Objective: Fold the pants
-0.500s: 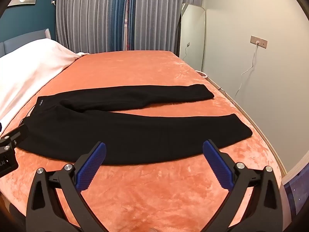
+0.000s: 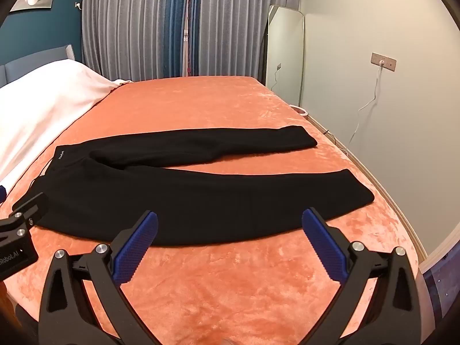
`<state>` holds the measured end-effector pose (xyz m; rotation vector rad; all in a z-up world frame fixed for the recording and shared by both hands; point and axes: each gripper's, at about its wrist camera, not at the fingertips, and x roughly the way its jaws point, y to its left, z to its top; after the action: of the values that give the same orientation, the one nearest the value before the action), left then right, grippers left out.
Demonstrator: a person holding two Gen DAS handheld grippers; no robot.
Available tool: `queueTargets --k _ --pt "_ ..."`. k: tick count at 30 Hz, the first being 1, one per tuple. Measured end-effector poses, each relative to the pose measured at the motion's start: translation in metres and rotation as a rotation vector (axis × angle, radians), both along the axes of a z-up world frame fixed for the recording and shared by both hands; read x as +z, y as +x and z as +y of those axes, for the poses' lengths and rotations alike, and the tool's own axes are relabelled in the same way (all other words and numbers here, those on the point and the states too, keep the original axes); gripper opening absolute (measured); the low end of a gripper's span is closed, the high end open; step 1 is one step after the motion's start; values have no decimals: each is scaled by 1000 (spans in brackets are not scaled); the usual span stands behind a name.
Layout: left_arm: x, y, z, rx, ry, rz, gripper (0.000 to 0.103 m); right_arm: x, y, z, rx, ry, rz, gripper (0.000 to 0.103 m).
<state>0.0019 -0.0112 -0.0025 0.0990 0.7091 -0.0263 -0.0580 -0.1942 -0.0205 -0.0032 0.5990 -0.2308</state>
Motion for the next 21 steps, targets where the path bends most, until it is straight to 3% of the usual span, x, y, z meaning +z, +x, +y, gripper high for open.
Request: queueTargets --k 21 --pt "-9 1 4 -6 5 10 98 -7 4 -4 4 5 12 98"
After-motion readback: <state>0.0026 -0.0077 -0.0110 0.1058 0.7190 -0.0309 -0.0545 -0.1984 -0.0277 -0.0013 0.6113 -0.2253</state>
